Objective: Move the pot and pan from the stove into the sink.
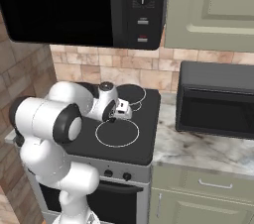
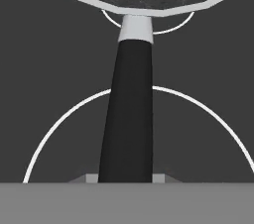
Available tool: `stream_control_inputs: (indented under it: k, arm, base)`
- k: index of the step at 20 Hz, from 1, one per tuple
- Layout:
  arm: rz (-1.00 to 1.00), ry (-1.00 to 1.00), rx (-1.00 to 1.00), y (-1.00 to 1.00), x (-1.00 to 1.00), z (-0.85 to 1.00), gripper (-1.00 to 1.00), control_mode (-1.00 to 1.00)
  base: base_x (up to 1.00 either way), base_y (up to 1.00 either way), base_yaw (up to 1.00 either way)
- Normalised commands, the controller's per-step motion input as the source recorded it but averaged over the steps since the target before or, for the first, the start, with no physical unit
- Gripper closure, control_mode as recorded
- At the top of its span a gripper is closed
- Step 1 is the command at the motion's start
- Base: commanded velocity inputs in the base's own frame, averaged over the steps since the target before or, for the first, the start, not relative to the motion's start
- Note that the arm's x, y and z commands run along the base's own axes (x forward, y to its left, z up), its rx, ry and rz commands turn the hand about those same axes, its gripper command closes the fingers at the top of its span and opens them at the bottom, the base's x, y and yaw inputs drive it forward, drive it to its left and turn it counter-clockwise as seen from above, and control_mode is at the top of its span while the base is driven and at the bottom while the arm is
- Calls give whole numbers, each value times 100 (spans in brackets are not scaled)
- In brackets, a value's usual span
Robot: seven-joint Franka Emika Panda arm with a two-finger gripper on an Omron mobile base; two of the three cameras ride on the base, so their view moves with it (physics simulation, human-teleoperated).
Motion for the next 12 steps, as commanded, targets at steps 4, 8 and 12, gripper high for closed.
stream_control_inputs:
  k: [4,8,12]
  arm:
    - [-2,8,6,-9,-28,65,100,-100]
    - [-4,11,7,-13,-48,62,100,-100]
    - [-6,9,7,-18,-73,53,100,-100]
  base:
    - [0,0,0]
    - [0,0,0]
    - [0,0,0]
